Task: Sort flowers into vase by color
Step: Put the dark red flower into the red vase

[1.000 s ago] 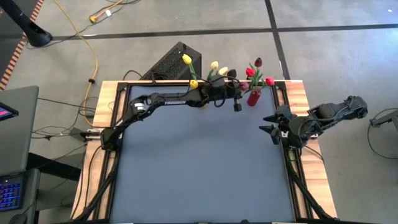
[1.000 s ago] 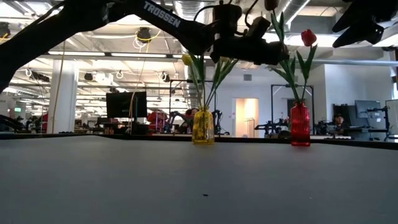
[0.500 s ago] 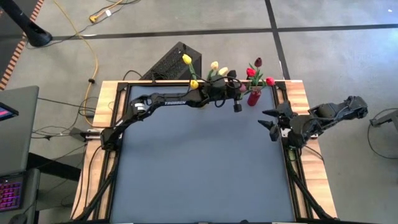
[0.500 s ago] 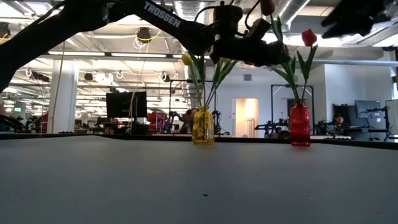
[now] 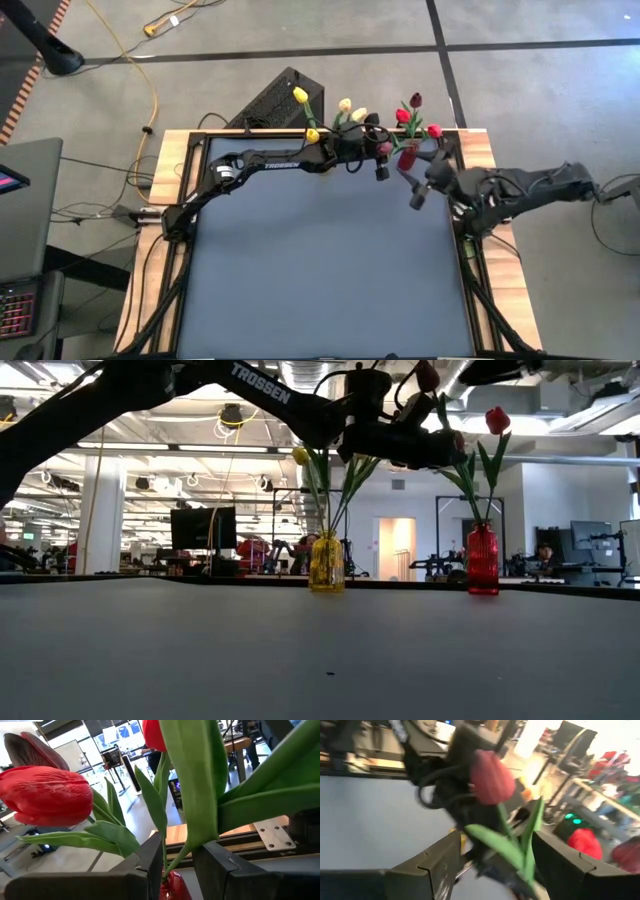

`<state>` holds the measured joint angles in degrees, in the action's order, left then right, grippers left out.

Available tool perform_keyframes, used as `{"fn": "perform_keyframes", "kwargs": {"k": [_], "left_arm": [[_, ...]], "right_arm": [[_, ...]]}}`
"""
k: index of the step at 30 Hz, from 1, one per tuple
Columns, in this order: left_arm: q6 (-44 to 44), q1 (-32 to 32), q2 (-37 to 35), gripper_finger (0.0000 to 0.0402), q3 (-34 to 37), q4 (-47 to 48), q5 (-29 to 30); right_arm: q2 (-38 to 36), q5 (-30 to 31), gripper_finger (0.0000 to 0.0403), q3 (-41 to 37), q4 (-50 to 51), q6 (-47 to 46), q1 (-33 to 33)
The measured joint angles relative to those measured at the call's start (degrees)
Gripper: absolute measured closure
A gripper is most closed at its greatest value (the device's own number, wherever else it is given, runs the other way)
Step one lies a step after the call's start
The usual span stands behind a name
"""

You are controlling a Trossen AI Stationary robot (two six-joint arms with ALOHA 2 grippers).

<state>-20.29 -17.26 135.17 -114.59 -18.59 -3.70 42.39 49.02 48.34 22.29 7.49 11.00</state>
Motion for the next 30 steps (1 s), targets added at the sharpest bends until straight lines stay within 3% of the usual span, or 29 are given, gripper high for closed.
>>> {"fn": "perform_keyframes", "kwargs": {"k": [4, 10, 19, 30], "left_arm": [[0.0, 0.2, 0.0, 0.031, 0.0, 0.0, 0.0], [0.0, 0.5, 0.0, 0.031, 0.0, 0.1, 0.0], [0.0, 0.5, 0.0, 0.031, 0.0, 0.4, 0.0], [0.0, 0.5, 0.0, 0.031, 0.0, 0.4, 0.0]], "right_arm": [[2.1, -2.0, 0.0133, 0.0, -2.6, 2.5, -4.7], [4.0, -11.5, 0.0133, 0.0, -4.4, 2.7, -11.4], [4.5, -18.8, 0.0139, 0.0, -5.0, 3.6, -17.2], [5.6, -23.5, 0.0248, 0.0, -5.1, 6.5, -20.6]]}}
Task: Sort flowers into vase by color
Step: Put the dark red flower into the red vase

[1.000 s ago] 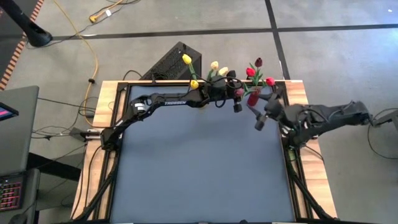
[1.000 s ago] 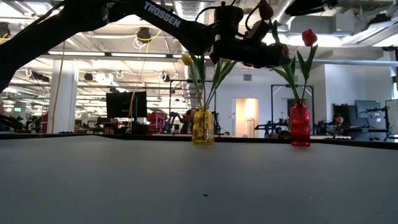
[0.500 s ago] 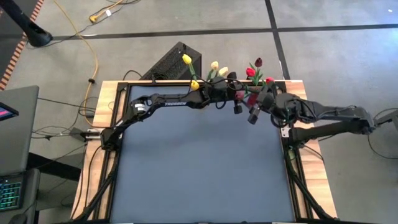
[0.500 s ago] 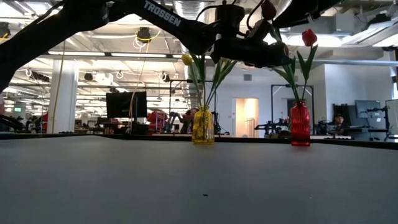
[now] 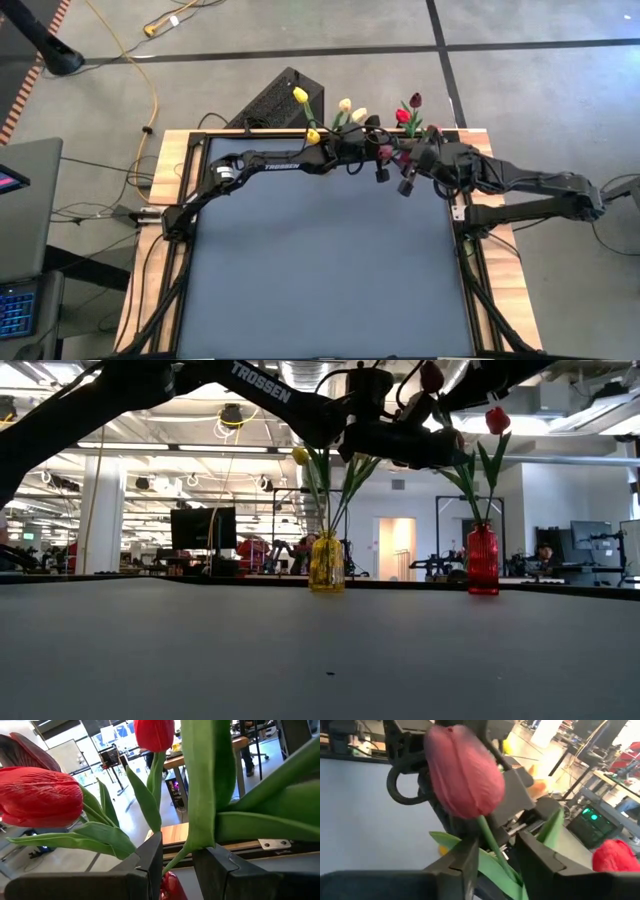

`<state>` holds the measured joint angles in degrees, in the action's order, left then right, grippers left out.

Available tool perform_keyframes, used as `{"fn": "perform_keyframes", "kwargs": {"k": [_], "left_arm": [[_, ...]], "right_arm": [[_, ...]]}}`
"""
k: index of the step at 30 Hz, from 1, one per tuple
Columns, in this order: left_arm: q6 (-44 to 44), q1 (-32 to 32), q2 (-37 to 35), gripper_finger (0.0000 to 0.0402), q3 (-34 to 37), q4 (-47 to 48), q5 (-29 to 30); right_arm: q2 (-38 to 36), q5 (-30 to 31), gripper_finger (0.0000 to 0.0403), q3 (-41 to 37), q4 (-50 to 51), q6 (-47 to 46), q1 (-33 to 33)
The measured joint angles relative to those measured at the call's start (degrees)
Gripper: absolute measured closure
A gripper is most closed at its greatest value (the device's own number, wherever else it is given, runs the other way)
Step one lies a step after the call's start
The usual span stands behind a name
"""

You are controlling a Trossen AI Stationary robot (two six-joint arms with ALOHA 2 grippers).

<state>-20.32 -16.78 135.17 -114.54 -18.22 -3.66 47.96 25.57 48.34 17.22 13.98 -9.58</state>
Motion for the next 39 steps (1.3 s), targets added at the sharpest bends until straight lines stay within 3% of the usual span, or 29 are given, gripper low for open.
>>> {"fn": "perform_keyframes", "kwargs": {"k": [10, 15, 26, 39], "left_arm": [[-0.2, 0.0, -0.1, 0.031, 0.0, 0.4, 0.1], [-1.5, 0.0, -0.1, 0.031, 0.0, 1.6, 2.7], [-1.9, 0.0, -1.1, 0.031, 0.0, 3.1, 7.6], [-2.1, 0.4, -4.4, 0.031, 0.0, 5.7, 5.0]], "right_arm": [[0.9, 0.2, 0.0336, 0.0, 0.3, 3.1, 0.0], [-0.5, 4.4, 0.0378, 0.0, 0.3, 3.1, 0.0], [-6.1, 5.6, 0.0374, 0.0, 4.3, -0.7, -5.3], [-6.6, 5.5, 0.0373, 0.0, 6.3, 1.5, -12.0]]}}
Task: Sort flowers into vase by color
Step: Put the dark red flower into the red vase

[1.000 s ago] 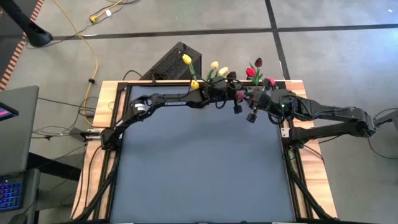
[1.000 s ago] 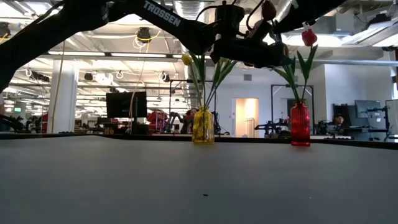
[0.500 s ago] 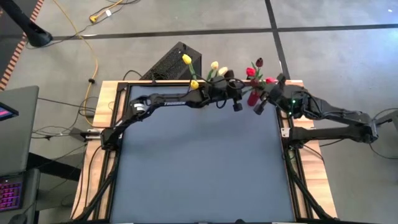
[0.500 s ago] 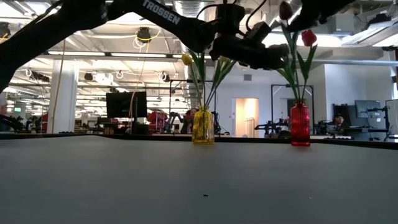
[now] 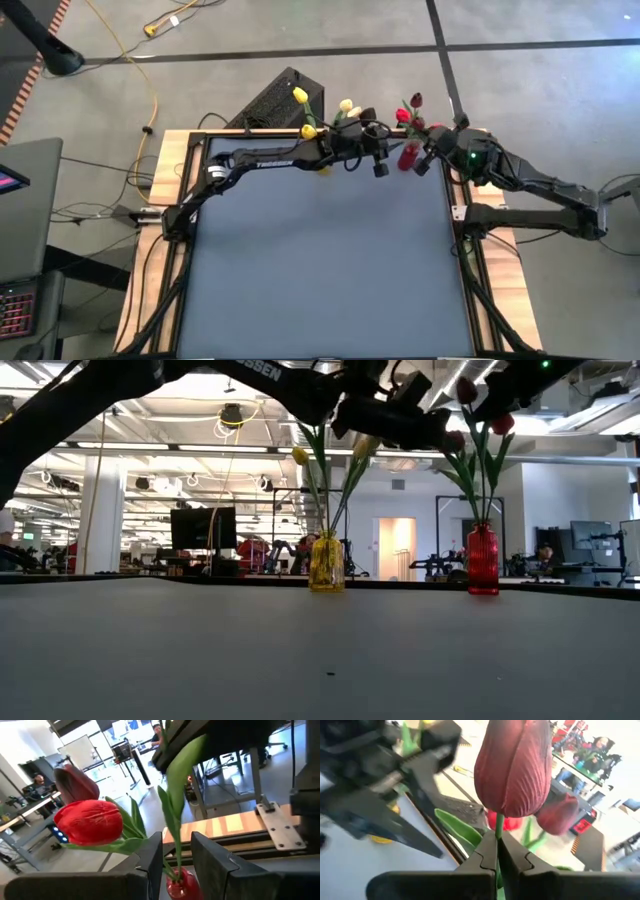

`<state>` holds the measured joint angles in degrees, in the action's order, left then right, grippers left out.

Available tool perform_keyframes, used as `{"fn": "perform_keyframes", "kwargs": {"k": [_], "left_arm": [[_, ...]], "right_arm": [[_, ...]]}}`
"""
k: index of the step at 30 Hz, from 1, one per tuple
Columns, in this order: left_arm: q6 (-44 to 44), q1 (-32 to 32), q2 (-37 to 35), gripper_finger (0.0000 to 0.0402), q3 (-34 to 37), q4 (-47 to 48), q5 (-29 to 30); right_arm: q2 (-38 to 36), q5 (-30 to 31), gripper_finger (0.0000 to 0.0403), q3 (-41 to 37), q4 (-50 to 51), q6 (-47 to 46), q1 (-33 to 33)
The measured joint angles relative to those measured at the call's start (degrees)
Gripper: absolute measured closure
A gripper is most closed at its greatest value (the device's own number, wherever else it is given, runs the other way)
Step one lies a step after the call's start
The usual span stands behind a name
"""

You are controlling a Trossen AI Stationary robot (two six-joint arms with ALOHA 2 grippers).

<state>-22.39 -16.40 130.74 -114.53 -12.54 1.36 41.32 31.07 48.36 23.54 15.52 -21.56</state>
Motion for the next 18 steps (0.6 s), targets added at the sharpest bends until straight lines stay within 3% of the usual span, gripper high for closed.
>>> {"fn": "perform_keyframes", "kwargs": {"k": [6, 11, 18], "left_arm": [[-0.7, 0.6, -1.4, 0.031, 0.0, 2.3, 0.0], [-0.7, 1.0, -1.7, 0.031, 0.0, 3.7, 0.1], [-0.5, 1.5, -1.7, 0.031, 0.0, 4.2, 0.0]], "right_arm": [[0.0, -1.8, 0.037, 0.0, 2.6, -0.1, -4.6], [1.4, -7.3, 0.0372, 0.0, 2.8, -0.5, -7.5], [4.7, -7.4, 0.0371, 0.0, 3.3, -1.1, -10.4]]}}
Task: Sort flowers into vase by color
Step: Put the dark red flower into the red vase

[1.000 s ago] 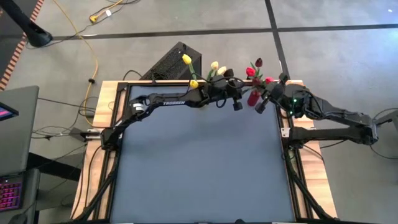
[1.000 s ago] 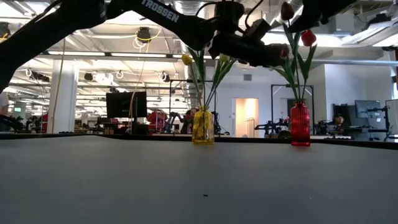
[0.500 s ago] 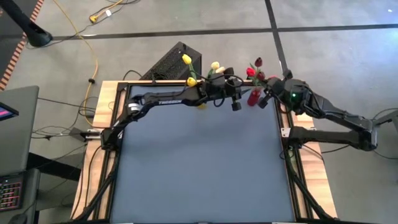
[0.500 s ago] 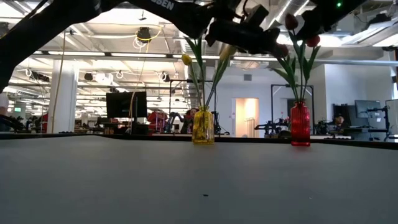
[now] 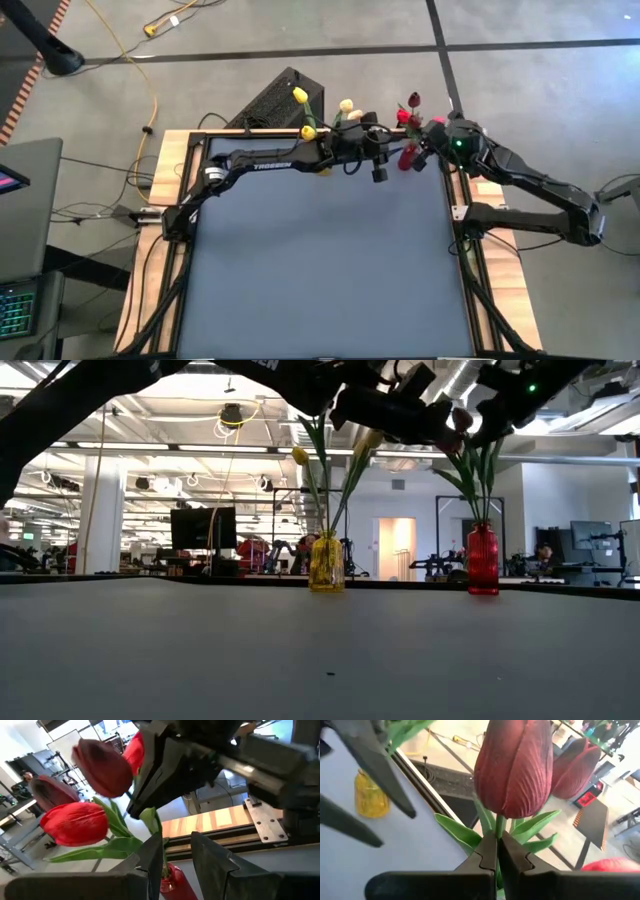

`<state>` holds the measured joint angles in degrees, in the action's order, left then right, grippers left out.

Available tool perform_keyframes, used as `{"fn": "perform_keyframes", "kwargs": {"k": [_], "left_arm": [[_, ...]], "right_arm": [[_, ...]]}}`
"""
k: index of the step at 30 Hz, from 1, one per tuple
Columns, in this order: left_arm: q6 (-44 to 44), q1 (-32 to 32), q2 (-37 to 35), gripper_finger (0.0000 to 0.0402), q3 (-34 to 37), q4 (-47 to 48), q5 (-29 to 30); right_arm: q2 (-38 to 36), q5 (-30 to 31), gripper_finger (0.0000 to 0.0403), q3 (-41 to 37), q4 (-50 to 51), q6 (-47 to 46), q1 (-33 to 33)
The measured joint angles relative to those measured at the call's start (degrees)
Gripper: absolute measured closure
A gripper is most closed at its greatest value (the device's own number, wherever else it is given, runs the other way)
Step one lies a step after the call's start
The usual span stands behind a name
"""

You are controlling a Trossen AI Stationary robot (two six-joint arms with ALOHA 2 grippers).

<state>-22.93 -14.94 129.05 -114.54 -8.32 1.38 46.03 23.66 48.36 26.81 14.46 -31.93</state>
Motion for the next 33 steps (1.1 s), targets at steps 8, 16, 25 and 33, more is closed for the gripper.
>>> {"fn": "perform_keyframes", "kwargs": {"k": [8, 16, 25, 33], "left_arm": [[-0.2, 1.2, 0.0, 0.031, 0.0, 0.1, 0.0], [-0.2, 1.6, 0.0, 0.031, 0.0, 0.9, 0.1], [0.1, 1.7, -0.1, 0.031, 0.0, 1.7, 0.2], [-1.2, 2.1, -0.7, 0.031, 0.0, 2.1, 0.2]], "right_arm": [[2.0, -2.7, 0.0365, 0.0, 1.3, -2.0, -2.8], [1.0, -2.7, 0.0344, -0.1, 2.1, -2.4, -2.6], [-1.1, -2.7, 0.029, -0.1, 3.4, -2.4, -2.6], [-3.2, -2.7, 0.0179, -0.1, 3.3, -2.8, -2.6]]}}
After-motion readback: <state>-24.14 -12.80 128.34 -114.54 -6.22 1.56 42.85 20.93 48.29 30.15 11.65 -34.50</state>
